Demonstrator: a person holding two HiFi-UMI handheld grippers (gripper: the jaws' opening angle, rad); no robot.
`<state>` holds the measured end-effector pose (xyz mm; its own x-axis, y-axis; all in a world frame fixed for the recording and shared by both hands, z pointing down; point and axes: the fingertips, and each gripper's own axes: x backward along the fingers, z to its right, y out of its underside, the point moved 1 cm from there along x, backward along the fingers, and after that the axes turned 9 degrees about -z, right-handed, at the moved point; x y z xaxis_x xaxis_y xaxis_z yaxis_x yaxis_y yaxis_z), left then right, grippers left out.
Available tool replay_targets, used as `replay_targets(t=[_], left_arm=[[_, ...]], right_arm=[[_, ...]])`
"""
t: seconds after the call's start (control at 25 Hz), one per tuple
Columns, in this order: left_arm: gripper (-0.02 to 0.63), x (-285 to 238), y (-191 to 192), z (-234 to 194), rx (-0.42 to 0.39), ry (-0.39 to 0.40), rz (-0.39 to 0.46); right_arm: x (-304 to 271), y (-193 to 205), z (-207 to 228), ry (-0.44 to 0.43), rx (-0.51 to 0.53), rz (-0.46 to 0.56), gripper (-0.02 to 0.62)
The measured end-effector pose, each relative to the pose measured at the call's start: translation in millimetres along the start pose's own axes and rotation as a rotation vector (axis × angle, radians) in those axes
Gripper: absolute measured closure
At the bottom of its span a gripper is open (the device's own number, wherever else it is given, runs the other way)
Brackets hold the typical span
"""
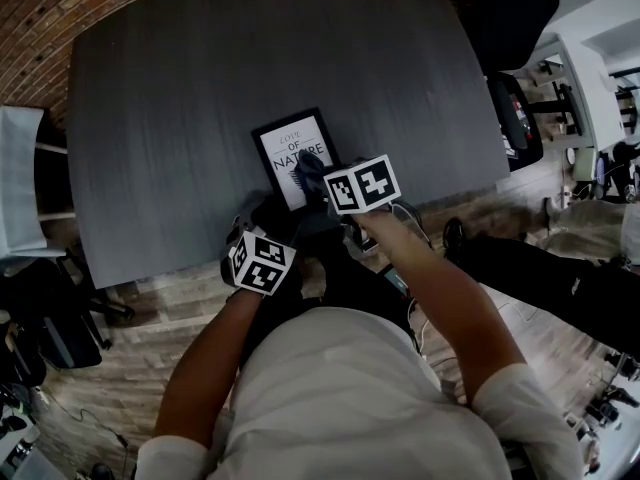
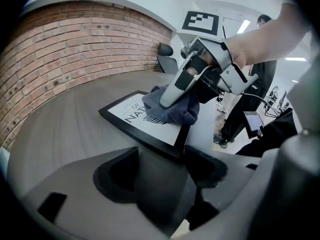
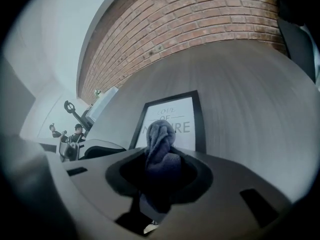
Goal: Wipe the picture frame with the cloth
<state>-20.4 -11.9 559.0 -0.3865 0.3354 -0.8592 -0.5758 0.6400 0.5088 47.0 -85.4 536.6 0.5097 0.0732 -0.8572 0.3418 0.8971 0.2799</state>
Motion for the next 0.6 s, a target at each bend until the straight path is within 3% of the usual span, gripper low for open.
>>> replay_targets(t=[0.6], left_arm=[[0.314,0,0,-1,0.012,0.002,0.004]], right_arm=[[34,3,45,0.160,0.057,-0.019,0.480]])
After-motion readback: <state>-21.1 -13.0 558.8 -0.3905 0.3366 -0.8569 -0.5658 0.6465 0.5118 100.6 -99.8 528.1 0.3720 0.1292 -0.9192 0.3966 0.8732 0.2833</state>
